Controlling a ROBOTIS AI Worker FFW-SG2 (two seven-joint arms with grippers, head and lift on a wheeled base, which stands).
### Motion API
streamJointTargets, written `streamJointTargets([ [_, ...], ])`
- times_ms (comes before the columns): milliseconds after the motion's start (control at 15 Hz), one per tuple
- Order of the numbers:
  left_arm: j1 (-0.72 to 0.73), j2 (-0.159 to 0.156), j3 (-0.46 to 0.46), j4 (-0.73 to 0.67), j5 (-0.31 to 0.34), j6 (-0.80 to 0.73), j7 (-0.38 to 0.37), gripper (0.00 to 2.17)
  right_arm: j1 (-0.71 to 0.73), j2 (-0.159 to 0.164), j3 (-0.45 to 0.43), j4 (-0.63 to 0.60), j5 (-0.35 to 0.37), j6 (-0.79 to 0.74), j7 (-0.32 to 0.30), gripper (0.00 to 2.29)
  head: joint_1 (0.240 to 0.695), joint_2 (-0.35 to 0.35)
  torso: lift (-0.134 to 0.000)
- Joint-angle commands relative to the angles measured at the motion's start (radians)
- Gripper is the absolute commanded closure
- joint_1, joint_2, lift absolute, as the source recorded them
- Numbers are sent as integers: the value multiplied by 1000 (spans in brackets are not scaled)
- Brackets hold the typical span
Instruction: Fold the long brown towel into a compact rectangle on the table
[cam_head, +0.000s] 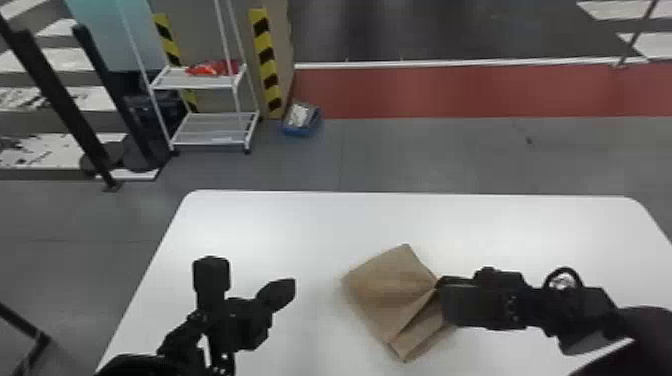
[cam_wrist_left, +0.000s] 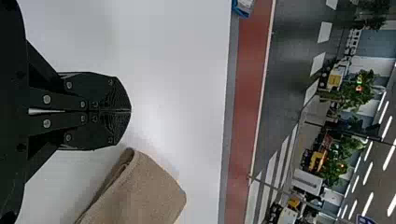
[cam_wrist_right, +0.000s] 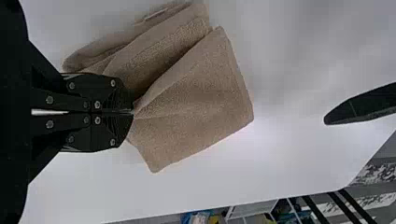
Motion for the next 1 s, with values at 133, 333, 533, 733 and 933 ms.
streamJointTargets([
  [133,0,0,0,0,-6,25,-3,1983,9,-13,-57,-38,-71,6,14,1706,695,58,0],
  [333,2,0,-8,3,-7,25,-6,1983,32,-21,-35,25,-44,-3,6,1703,695,37,0],
  [533,5,-2,-14,-3,-6,25,-6,1983,45,-21,-23,42,-27,3,6,1295,695,35,0],
  [733,15,0,-12,-8,-7,25,-8,1983,61,-21,-75,5,-71,6,2,76,695,27,0],
  [933,20,0,-12,-15,-7,22,-8,1983,63,-13,-206,-52,-300,37,9,39,695,10,0],
])
